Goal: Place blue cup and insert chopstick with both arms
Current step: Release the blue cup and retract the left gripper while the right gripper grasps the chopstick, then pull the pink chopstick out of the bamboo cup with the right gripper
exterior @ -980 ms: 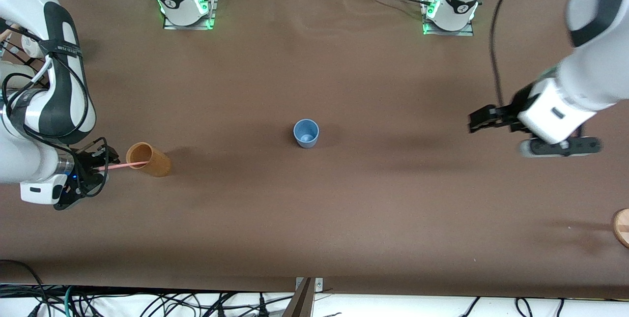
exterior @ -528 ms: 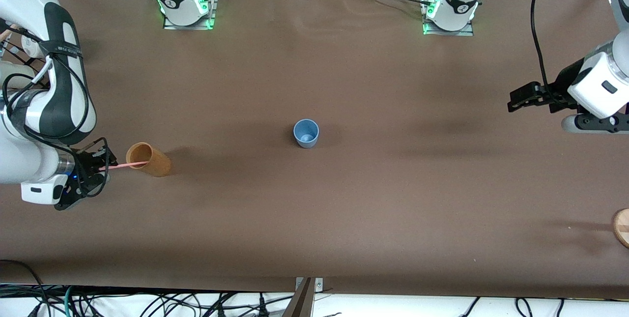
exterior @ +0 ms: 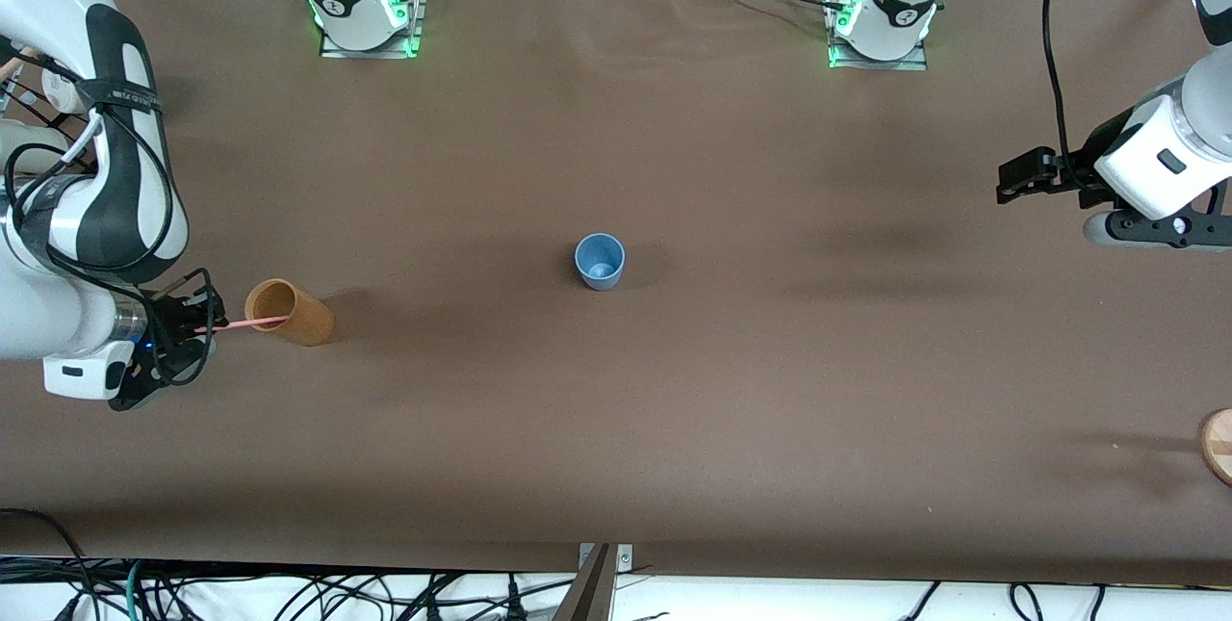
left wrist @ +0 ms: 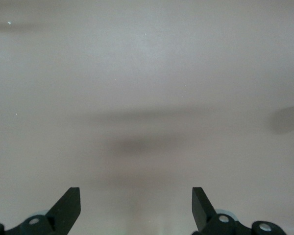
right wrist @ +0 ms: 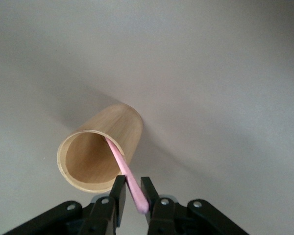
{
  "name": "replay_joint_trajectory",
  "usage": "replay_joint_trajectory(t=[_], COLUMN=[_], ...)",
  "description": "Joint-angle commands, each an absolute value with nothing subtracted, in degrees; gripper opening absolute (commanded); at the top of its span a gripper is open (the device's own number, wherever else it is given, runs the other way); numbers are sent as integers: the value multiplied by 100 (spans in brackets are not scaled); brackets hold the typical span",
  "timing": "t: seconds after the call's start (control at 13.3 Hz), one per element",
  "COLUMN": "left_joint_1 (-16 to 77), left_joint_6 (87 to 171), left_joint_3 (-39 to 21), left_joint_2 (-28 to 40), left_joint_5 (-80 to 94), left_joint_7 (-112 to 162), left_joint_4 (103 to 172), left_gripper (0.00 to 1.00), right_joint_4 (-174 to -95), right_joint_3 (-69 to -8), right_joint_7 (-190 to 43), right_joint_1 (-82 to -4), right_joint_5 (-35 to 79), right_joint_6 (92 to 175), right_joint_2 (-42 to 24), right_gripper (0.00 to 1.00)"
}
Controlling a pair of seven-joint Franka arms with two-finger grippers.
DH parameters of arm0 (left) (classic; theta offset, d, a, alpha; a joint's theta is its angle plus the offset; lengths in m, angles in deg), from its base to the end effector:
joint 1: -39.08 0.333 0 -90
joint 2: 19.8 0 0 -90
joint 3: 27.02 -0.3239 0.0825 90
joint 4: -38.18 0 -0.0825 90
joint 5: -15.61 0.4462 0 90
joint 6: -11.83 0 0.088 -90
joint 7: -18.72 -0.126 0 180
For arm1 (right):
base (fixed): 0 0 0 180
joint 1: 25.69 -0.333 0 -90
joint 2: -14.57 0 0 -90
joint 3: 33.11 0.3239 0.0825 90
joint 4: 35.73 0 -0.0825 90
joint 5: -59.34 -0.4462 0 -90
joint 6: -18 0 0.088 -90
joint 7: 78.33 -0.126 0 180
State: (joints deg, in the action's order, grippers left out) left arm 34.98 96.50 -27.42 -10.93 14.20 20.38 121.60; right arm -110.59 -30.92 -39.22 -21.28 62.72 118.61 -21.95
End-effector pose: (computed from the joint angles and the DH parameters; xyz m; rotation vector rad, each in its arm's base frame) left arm 0.6495 -0.0456 0.5684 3.1168 -0.0565 -0.2091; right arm 0.7665 -0.0415 0.3184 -2.9288 -0.9947 0.2904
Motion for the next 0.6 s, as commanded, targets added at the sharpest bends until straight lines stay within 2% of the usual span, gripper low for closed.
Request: replay_joint_trajectory(t=[0.0,0.15,0.53], left_joint_1=[3530,3521,3512], left_joint_6=[9682,9682,9691], left_joint_3=[-2711,-2711,-2711], left_joint_2=[-1155,-1137,-1137], left_joint_5=[1535,1517,1491], left_joint_7=[1899,1899,1899], left_joint_4=[12273,12256,12256], left_gripper=[100,100,100], right_joint_4=[-10982,-10982,-10930], right_joint_3=[-3047,-3047,-3030], right_joint_7=[-3843,-3851,-3851], right_joint_1=[-2059,-2059,-2059], right_joint_5=[6058,6048,5996], right_joint_6=[11758,11705,11574], right_joint_2=[-2234,-2234,-2217], right_gripper=[10,5,2])
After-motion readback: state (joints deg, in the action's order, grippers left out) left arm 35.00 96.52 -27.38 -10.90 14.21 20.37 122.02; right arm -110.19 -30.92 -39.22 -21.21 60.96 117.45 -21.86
